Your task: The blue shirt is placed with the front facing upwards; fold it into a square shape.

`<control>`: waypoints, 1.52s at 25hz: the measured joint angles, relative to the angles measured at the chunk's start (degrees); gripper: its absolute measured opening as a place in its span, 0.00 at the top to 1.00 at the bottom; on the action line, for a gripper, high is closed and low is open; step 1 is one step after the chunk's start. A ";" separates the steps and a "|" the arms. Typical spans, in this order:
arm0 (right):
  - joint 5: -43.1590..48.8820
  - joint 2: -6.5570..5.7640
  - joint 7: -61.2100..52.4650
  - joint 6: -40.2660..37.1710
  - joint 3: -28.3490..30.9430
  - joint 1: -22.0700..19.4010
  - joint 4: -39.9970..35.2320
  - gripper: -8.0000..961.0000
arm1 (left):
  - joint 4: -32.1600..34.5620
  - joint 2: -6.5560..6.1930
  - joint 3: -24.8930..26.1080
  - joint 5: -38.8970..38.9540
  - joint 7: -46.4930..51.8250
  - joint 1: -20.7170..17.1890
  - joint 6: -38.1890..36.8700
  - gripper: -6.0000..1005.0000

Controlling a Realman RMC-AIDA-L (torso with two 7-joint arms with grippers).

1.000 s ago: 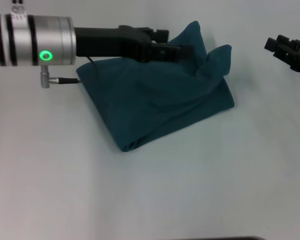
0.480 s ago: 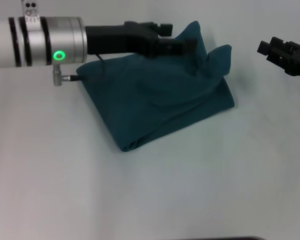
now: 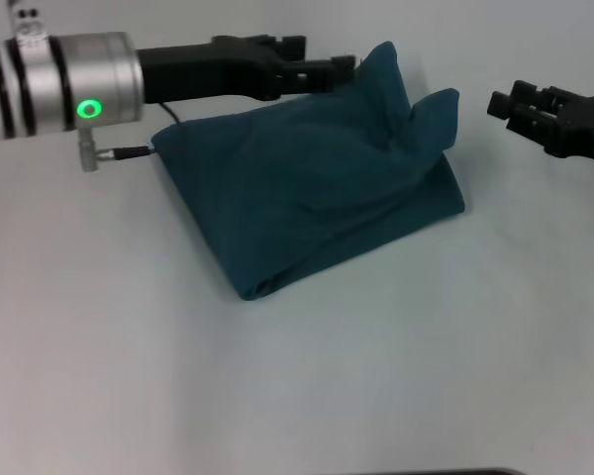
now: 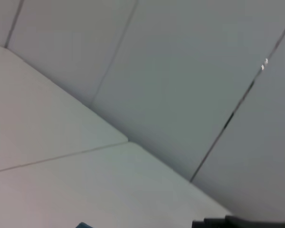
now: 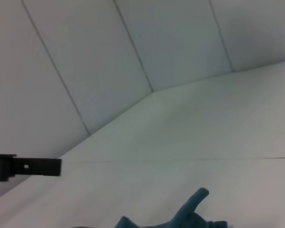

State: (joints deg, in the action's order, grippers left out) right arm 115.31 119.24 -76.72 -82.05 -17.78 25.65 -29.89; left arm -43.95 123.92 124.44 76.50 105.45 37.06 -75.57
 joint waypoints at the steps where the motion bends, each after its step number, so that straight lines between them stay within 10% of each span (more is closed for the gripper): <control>1: -0.07 0.00 -0.03 0.10 -0.21 -0.07 -0.07 0.47 | -0.14 -0.01 0.91 0.24 0.08 -0.52 -0.91 0.07; 38: -0.29 0.12 -6.65 3.17 -5.45 4.36 0.85 0.45 | -1.05 -0.62 -1.01 -2.42 9.69 -0.47 -8.34 0.07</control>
State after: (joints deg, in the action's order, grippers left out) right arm 115.02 119.36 -83.37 -78.87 -23.23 30.01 -29.04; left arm -45.00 123.30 123.42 74.08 115.15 36.58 -83.91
